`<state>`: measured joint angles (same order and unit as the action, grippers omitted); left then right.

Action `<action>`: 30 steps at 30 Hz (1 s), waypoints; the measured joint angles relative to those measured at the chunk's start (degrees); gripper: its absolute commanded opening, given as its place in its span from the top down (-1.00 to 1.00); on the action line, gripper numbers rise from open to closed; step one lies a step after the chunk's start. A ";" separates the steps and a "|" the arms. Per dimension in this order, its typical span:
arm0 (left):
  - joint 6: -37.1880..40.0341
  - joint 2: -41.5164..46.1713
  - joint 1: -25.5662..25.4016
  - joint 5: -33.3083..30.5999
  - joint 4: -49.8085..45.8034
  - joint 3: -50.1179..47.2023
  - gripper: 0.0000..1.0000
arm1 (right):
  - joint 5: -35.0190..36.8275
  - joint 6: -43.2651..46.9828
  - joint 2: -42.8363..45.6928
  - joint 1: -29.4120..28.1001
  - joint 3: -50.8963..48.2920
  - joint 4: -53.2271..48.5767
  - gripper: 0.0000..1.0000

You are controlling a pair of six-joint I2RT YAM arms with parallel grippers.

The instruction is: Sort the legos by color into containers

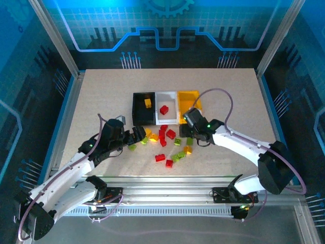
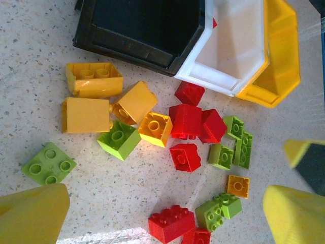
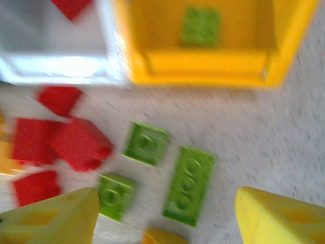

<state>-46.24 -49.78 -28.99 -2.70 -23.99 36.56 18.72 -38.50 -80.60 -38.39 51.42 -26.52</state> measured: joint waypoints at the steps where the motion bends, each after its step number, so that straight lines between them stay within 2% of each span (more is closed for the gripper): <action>1: -0.22 -0.11 0.00 0.02 0.13 0.00 -0.98 | -0.24 -0.74 -0.31 0.66 -1.62 -0.15 -0.44; 10: -0.39 -0.87 0.00 0.02 0.31 -0.44 -0.98 | -1.79 -2.08 -8.61 1.84 -2.78 2.80 -0.41; 14: -0.39 -0.90 0.00 0.02 0.31 -0.85 -0.98 | -1.46 -2.03 -12.20 1.84 -0.74 2.49 -0.33; 17: -0.39 -0.90 0.00 0.02 0.35 -0.85 -0.98 | -0.74 -1.99 -14.67 1.84 1.29 2.21 -0.20; 25: -0.39 -0.90 0.00 0.02 0.35 -0.85 -0.98 | -0.94 -2.14 -16.48 3.23 1.40 1.95 0.30; 30: -0.37 -0.90 0.00 0.02 0.35 -0.85 -0.98 | -0.76 -0.79 -13.60 4.81 -0.20 2.01 0.45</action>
<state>-46.61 -50.68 -28.99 -2.68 -23.64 35.70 17.96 -39.29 -94.19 -33.58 51.22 -24.51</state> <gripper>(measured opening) 0.989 0.311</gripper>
